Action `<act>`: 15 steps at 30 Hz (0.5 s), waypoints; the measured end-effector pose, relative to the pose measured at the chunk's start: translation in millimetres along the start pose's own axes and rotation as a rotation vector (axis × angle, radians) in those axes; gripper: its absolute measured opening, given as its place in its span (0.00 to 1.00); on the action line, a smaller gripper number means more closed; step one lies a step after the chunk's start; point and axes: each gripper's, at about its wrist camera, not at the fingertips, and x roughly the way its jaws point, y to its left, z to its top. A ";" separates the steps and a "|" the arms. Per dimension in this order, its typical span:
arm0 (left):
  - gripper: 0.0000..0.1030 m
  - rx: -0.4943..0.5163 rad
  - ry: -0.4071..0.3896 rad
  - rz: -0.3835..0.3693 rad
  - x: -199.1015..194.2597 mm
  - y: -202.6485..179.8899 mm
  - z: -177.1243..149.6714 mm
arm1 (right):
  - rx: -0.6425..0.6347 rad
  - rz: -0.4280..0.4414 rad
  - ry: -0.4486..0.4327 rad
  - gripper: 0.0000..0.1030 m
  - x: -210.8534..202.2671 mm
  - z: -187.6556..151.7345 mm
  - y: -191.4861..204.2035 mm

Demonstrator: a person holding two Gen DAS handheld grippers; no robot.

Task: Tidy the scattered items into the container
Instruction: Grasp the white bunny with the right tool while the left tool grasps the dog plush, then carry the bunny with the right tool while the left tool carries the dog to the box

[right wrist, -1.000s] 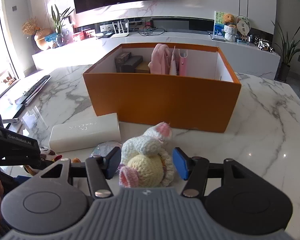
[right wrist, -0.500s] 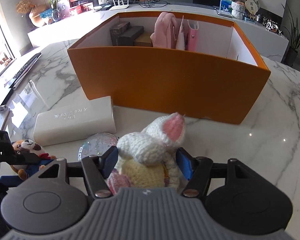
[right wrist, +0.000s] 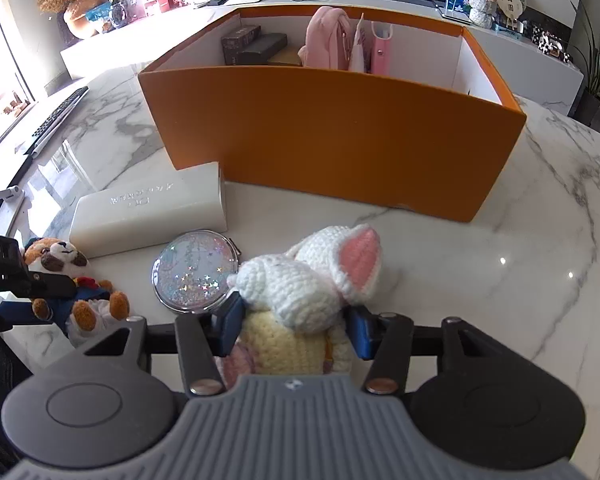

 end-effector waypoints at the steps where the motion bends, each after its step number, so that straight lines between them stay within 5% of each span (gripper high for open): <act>1: 0.40 0.009 0.000 -0.006 -1.3 0.3 -0.3 | 0.013 0.007 0.000 0.54 -2.2 -0.2 -2.3; 15: 0.38 0.054 -0.030 -0.099 -34.3 -0.3 -4.7 | 0.044 0.048 -0.064 0.54 -32.3 5.0 -7.7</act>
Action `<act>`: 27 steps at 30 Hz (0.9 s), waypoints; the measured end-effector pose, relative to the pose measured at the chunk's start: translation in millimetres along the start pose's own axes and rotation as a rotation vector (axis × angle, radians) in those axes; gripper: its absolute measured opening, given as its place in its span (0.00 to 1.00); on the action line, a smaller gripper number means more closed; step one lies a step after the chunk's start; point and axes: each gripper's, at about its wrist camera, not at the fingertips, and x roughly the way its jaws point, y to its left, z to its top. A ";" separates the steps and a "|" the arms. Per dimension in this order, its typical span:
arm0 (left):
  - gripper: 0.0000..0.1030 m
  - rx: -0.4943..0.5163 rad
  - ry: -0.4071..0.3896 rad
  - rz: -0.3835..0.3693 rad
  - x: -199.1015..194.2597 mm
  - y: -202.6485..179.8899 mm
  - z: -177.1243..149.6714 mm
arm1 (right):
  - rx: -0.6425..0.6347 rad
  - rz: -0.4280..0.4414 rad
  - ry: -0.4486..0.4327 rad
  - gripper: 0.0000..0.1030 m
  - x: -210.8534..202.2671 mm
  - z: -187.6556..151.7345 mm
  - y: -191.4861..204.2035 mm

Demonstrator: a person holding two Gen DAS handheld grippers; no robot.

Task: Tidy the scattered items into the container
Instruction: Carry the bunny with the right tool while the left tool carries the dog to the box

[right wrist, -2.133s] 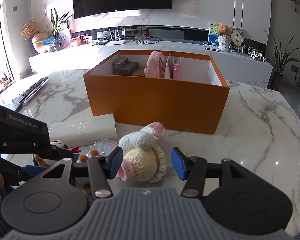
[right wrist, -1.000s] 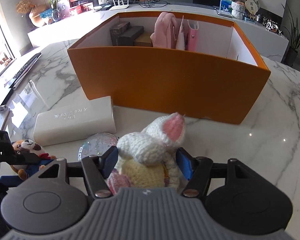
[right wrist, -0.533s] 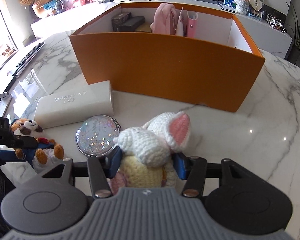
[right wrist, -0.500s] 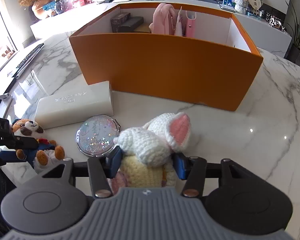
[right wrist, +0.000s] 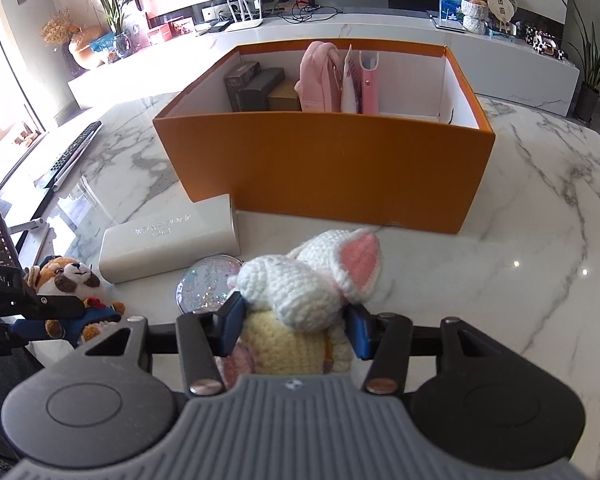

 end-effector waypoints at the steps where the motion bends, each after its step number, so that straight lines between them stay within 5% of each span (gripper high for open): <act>1: 0.38 0.011 -0.005 -0.012 -3.2 -2.9 0.7 | -0.003 0.002 -0.005 0.54 -1.3 1.4 0.9; 27: 0.37 0.355 -0.141 -0.207 -37.6 -130.7 34.0 | -0.044 0.053 -0.239 0.54 -62.2 72.3 8.5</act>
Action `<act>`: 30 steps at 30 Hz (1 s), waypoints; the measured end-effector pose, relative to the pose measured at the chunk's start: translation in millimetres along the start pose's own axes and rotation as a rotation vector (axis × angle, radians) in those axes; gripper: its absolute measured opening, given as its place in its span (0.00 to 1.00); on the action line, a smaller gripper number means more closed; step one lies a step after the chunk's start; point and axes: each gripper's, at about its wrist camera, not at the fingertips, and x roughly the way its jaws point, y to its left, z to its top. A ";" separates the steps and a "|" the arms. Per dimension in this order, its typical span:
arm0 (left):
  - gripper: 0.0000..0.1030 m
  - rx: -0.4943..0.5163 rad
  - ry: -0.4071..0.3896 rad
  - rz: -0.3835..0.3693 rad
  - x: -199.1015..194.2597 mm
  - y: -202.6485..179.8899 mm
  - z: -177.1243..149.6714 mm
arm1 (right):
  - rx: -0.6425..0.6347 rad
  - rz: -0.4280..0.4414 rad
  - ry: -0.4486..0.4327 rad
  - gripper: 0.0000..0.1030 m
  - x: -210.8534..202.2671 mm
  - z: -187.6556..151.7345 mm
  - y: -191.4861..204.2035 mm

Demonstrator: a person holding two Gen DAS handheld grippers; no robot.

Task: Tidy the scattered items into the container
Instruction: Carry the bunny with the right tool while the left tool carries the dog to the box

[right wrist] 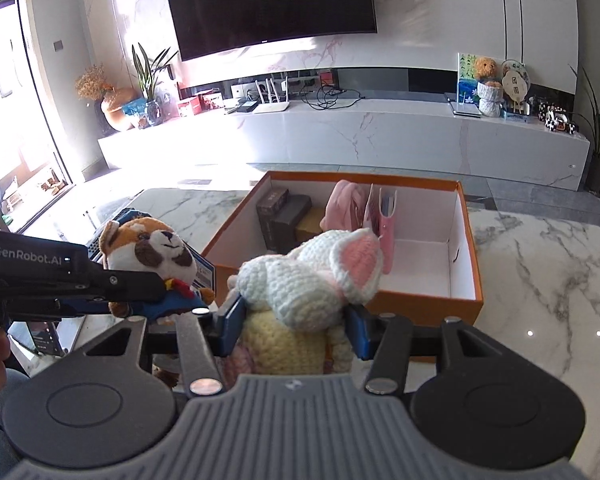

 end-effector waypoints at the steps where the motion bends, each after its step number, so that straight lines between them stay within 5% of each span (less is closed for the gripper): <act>1: 0.37 0.006 -0.006 -0.004 1.0 -2.9 3.9 | 0.000 -0.004 -0.009 0.54 -0.1 4.2 -1.4; 16: 0.37 0.054 -0.053 -0.038 25.6 -27.0 45.1 | 0.023 -0.008 -0.104 0.54 22.6 59.4 -21.3; 30: 0.37 0.093 -0.010 -0.041 72.7 -19.0 88.6 | 0.077 -0.015 -0.066 0.54 82.8 82.1 -41.9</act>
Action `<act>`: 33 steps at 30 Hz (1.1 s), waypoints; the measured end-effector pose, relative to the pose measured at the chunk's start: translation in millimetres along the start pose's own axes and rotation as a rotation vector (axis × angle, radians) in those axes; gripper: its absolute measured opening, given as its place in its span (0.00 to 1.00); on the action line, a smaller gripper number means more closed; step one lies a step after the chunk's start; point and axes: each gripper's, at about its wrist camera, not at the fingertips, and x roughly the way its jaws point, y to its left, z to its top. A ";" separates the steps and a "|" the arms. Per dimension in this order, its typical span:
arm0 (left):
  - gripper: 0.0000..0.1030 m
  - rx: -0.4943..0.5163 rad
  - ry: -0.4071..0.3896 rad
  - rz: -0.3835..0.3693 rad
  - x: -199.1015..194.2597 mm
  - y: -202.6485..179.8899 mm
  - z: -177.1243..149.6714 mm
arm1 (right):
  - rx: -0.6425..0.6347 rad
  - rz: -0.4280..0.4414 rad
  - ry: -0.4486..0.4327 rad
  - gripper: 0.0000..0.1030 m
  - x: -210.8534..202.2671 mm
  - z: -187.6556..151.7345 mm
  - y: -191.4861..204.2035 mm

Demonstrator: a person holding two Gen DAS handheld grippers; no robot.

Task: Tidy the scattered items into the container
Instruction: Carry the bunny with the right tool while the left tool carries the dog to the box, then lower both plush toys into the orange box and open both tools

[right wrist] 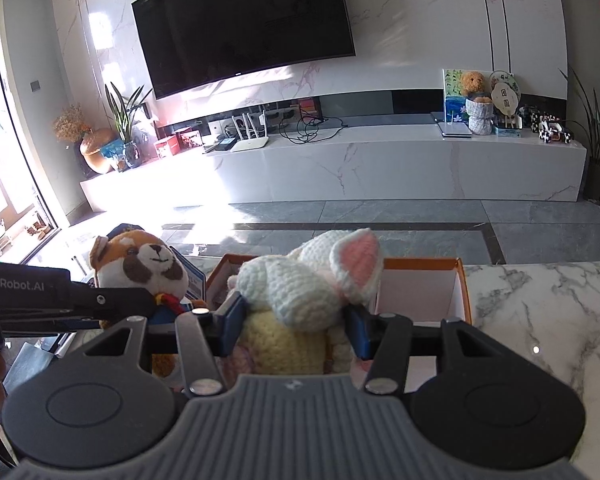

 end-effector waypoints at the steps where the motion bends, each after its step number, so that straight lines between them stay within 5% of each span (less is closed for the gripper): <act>1: 0.37 0.000 0.009 0.004 4.7 2.0 1.8 | 0.005 -0.001 0.008 0.54 5.3 -0.1 -1.3; 16: 0.37 0.078 0.152 0.044 57.8 15.5 1.4 | 0.039 0.013 0.154 0.54 62.3 -27.0 -11.9; 25: 0.37 0.188 0.147 -0.058 41.4 -15.7 4.4 | 0.019 0.055 0.098 0.54 23.1 -15.8 -22.1; 33: 0.37 0.092 0.396 -0.124 83.2 -13.1 6.5 | 0.062 0.034 0.180 0.54 22.2 -6.0 -53.8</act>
